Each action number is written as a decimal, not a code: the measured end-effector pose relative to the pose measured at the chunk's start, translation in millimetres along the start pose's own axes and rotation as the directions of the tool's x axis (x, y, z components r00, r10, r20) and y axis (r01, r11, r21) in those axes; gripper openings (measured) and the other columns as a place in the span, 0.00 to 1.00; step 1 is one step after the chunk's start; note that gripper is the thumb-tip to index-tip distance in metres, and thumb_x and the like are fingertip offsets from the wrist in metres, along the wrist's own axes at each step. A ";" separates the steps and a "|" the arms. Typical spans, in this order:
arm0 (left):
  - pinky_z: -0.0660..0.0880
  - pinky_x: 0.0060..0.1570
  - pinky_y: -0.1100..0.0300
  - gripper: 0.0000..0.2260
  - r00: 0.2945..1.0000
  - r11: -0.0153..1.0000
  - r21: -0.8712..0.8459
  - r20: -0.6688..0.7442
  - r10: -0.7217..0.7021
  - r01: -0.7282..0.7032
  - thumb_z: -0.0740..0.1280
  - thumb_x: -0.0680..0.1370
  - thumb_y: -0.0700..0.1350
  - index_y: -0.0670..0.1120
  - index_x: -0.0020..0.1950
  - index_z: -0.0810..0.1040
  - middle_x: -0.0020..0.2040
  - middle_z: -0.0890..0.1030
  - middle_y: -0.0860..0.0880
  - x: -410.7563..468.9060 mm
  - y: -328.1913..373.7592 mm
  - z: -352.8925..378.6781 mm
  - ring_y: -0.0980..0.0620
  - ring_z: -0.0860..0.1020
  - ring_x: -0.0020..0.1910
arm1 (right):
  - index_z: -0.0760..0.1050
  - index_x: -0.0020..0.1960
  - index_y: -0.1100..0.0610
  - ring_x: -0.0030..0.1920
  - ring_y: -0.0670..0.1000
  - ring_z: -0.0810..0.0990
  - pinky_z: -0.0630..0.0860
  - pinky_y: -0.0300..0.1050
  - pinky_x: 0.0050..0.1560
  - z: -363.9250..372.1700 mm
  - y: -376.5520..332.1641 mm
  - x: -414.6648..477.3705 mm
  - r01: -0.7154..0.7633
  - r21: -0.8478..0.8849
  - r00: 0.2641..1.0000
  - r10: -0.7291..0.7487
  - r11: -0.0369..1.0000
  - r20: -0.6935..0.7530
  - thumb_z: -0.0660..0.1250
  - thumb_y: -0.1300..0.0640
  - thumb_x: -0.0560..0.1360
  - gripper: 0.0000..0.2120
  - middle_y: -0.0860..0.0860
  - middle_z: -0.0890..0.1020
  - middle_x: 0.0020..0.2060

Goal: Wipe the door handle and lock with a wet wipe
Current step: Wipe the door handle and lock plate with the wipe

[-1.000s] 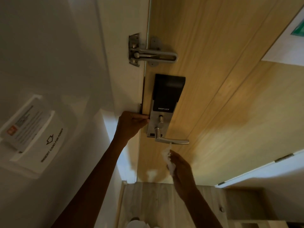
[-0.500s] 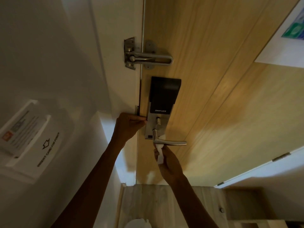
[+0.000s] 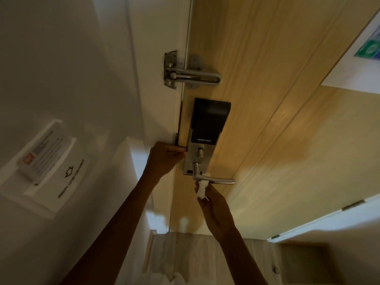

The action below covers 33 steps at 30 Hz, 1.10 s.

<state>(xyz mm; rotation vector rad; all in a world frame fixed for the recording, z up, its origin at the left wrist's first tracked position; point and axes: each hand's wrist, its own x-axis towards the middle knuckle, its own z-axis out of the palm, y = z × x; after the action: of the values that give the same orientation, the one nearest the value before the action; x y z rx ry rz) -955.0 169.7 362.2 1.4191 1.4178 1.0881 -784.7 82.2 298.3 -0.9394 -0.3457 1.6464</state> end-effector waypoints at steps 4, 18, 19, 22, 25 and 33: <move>0.79 0.57 0.59 0.08 1.000 1.000 -0.001 0.012 0.027 -0.027 0.73 0.73 0.40 0.44 0.53 0.84 0.49 0.86 0.46 0.1 -3.6 -1.3 0.57 0.83 0.48 | 0.79 0.59 0.59 0.57 0.53 0.82 0.79 0.42 0.53 -0.2 4.1 -1.1 0.111 -0.222 0.993 -0.114 0.969 -0.003 0.63 0.66 0.77 0.13 0.55 0.84 0.54; 0.80 0.42 0.64 0.13 0.768 0.970 0.131 0.593 -0.240 0.203 0.74 0.72 0.41 0.53 0.54 0.82 0.46 0.87 0.47 -29.4 -16.0 -8.1 0.50 0.86 0.45 | 0.82 0.54 0.55 0.48 0.54 0.85 0.80 0.47 0.49 -2.0 -4.1 0.6 0.115 -0.516 0.984 -0.169 0.849 -0.059 0.68 0.58 0.76 0.08 0.54 0.86 0.46; 0.81 0.42 0.63 0.14 0.772 0.972 0.111 0.591 -0.234 0.209 0.73 0.73 0.39 0.55 0.53 0.82 0.47 0.87 0.46 -29.7 -17.4 -9.0 0.50 0.86 0.45 | 0.82 0.52 0.54 0.47 0.54 0.85 0.80 0.46 0.48 -2.6 -5.5 1.9 0.114 -0.540 0.982 -0.176 0.834 -0.064 0.68 0.58 0.75 0.07 0.54 0.86 0.45; 0.81 0.44 0.59 0.15 0.777 0.977 0.053 0.598 -0.196 0.206 0.72 0.74 0.37 0.54 0.54 0.82 0.50 0.86 0.44 -31.0 -19.9 -8.3 0.48 0.86 0.47 | 0.82 0.48 0.52 0.43 0.52 0.85 0.81 0.44 0.44 -5.2 -8.5 5.2 0.112 -0.599 0.980 -0.187 0.793 -0.064 0.68 0.60 0.76 0.05 0.54 0.86 0.43; 0.81 0.43 0.62 0.11 0.813 0.987 0.053 0.561 -0.155 0.152 0.73 0.74 0.41 0.48 0.55 0.84 0.48 0.87 0.44 -33.9 -20.3 1.8 0.49 0.86 0.46 | 0.82 0.48 0.53 0.43 0.51 0.85 0.81 0.44 0.43 -7.2 -8.7 8.1 0.106 -0.622 0.981 -0.186 0.776 -0.064 0.68 0.60 0.76 0.05 0.54 0.86 0.42; 0.81 0.33 0.60 0.08 0.948 0.999 -0.044 0.317 0.033 -0.020 0.78 0.68 0.43 0.46 0.45 0.86 0.38 0.87 0.50 -44.3 -34.1 36.0 0.50 0.85 0.34 | 0.84 0.45 0.56 0.42 0.51 0.85 0.80 0.43 0.44 -9.1 -7.5 10.7 0.111 -0.650 0.977 -0.204 0.752 -0.068 0.70 0.57 0.75 0.04 0.53 0.86 0.39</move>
<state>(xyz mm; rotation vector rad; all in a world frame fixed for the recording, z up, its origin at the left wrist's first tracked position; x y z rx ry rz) -929.3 126.6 318.6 1.5108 1.1424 0.8529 -773.3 92.0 293.3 -1.4832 -0.9160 1.3002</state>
